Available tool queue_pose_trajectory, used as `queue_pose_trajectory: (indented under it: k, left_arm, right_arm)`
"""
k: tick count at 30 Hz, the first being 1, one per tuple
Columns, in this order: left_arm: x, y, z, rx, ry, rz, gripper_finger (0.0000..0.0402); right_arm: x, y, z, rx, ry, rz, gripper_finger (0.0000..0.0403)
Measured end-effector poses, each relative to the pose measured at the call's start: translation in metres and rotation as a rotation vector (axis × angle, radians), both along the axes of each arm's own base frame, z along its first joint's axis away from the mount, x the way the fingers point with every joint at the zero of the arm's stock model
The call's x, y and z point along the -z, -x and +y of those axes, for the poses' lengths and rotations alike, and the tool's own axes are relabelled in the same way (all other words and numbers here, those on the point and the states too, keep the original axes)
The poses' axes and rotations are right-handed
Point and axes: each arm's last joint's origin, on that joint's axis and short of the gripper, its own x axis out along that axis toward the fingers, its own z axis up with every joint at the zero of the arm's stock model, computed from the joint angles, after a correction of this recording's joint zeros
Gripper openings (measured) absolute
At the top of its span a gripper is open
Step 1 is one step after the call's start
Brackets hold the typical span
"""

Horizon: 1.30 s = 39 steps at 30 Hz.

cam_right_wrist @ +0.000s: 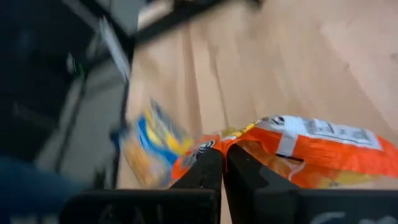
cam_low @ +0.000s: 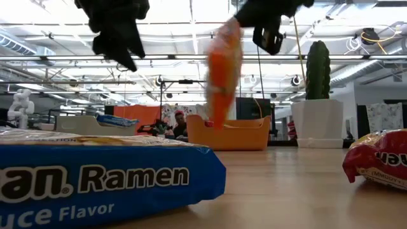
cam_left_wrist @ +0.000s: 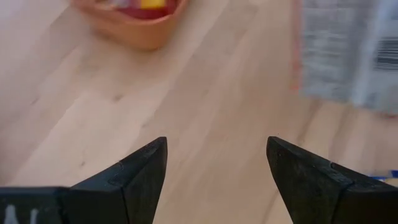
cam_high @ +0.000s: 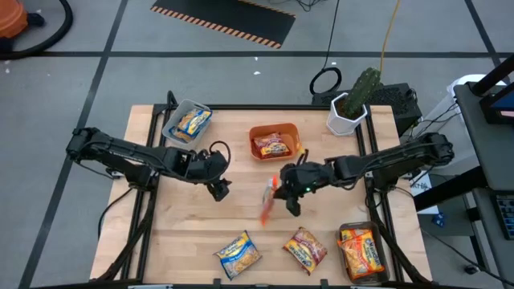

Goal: Sort Maruchan noodles
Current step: Put the orange noodle pack into the black bin

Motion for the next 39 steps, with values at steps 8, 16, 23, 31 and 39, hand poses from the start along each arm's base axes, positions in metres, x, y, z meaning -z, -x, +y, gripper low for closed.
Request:
queue_pose_trajectory:
  k: [8,16,23,31,39]
  left_arm:
    - [-0.015,-0.018,0.004,0.129,0.110,-0.199,0.0280]
    - [-0.037,-0.022,-0.001,0.170,-0.016,-0.268,0.0280]
    - [-0.049,-0.025,-0.006,0.208,-0.196,-0.337,0.0280]
    - [-0.046,-0.035,-0.001,0.133,-0.352,-0.340,0.0280]
    - [-0.023,-0.054,0.015,0.112,-0.406,-0.244,0.0280]
  right_arm:
    - [-0.021,-0.010,-0.003,0.287,-0.220,-0.203,0.0000]
    - [-0.027,-0.012,-0.012,0.582,-0.332,-0.271,0.0000]
    - [-0.027,-0.012,-0.017,0.692,-0.397,-0.301,0.0000]
    - [-0.035,-0.015,-0.029,0.777,-0.461,-0.404,0.0000]
    - [-0.042,-0.019,-0.047,0.656,-0.553,-0.426,0.0000]
